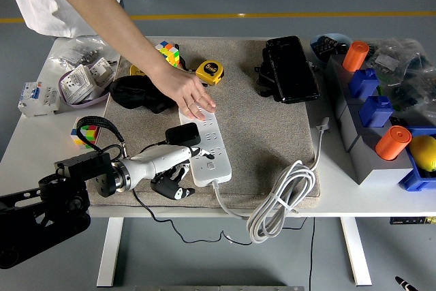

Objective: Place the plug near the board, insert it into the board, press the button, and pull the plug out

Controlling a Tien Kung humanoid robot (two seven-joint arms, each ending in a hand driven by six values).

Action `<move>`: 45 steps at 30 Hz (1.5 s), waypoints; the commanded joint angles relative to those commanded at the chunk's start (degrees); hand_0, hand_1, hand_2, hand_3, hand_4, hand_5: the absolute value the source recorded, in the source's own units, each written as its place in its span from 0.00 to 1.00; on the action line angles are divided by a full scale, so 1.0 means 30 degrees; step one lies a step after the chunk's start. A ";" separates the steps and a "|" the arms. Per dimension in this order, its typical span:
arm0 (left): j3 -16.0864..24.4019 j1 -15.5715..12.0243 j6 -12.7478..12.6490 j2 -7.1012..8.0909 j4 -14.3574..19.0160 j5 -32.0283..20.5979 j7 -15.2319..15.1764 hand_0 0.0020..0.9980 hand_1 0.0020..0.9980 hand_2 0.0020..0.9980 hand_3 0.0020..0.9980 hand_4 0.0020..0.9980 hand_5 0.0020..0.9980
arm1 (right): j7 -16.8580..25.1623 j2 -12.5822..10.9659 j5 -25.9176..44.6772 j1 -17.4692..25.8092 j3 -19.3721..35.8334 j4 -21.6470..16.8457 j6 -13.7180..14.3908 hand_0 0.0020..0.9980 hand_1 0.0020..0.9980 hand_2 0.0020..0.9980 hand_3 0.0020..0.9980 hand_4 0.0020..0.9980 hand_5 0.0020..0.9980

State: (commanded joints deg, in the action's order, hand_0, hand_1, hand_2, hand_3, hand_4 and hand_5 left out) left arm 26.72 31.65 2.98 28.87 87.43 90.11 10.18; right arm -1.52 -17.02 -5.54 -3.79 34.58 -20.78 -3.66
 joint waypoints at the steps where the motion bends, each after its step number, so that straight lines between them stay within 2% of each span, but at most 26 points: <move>1: -0.0081 0.0039 0.0007 -0.0028 -0.0048 -0.0033 0.0006 0.06 0.06 0.15 0.90 0.66 0.00 | 0.0005 0.0004 0.0003 0.0005 0.0001 -0.0003 0.0002 0.65 0.70 0.71 0.63 0.93 0.52; 20: -0.0971 0.0604 0.0074 -0.0455 -0.0794 -0.0424 0.0407 0.06 0.06 0.15 0.88 0.66 0.00 | 0.0015 0.0004 0.0012 0.0055 0.0081 -0.0021 0.0011 0.65 0.70 0.71 0.63 0.93 0.52; 45: -0.1297 0.0760 0.0648 -0.0555 -0.1250 -0.1129 0.1021 0.06 0.06 0.15 0.84 0.65 0.00 | 0.0048 -0.0018 -0.0194 0.0074 0.0352 -0.0181 0.0036 0.65 0.70 0.71 0.63 0.93 0.52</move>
State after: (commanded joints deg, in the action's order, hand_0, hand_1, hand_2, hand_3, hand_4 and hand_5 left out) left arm 22.83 33.93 4.92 27.20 83.68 86.72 13.25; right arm -1.38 -17.08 -6.12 -3.57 35.64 -21.32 -3.55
